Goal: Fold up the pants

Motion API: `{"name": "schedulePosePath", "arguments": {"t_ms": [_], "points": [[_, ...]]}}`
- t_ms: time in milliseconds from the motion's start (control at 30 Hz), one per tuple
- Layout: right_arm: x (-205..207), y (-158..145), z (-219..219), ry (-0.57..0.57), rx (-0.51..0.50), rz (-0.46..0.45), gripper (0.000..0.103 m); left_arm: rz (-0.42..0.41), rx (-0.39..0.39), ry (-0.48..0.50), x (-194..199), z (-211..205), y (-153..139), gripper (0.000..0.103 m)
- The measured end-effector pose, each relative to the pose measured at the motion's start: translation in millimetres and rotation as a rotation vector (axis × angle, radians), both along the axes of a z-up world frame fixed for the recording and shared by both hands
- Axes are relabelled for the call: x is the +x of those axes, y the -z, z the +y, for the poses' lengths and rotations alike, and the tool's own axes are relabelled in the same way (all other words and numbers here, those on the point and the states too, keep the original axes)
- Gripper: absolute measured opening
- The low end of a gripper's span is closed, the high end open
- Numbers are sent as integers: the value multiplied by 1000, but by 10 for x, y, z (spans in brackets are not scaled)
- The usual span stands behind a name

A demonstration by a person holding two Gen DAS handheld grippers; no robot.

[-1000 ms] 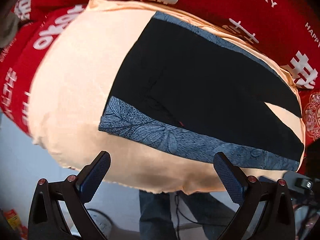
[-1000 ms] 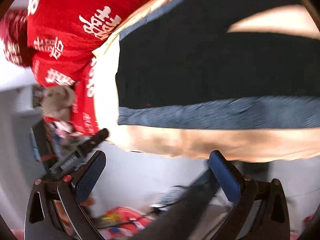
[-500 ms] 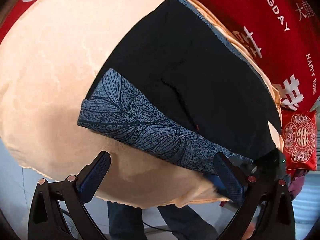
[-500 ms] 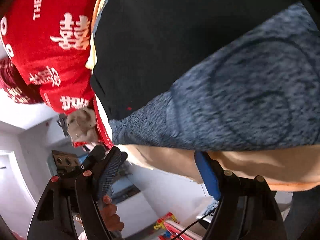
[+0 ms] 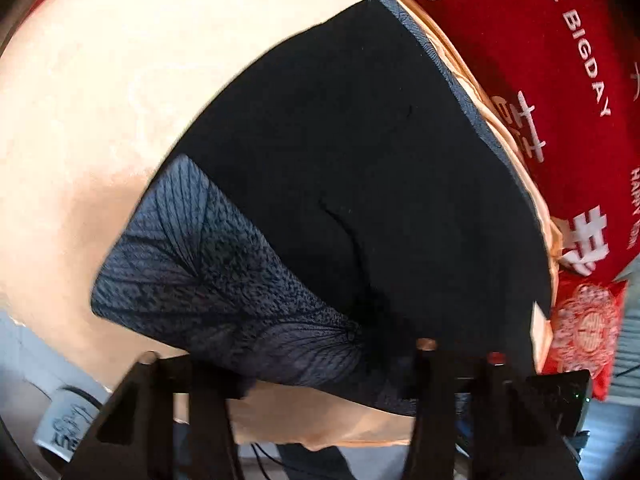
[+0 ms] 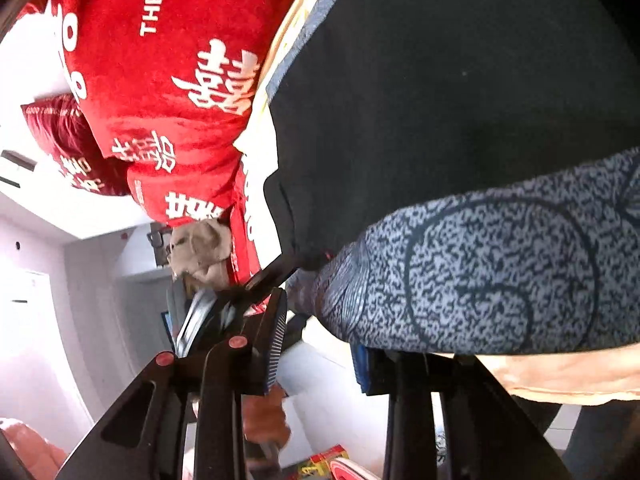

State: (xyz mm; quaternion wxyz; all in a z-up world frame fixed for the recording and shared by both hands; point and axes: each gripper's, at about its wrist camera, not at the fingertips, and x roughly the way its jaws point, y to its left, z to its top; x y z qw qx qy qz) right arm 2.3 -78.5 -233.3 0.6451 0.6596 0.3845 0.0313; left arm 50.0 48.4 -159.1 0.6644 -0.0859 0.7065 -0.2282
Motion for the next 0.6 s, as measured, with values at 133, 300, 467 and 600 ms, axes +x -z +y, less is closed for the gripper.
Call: {"name": "schedulePosePath", "arguments": {"t_ms": [133, 300, 467, 600], "points": [[-354, 169, -72, 7, -16, 67, 41, 0, -2, 58, -10, -12, -4, 31], [-1007, 356, -314, 159, -36, 160, 44, -9, 11, 99, 27, -116, -32, 31], [-1362, 479, -426, 333, 61, 99, 45, 4, 21, 118, 67, -243, 27, 31], [-1409, 488, -442, 460, 83, 40, 45, -7, 28, 132, 76, -286, 30, 31]]}}
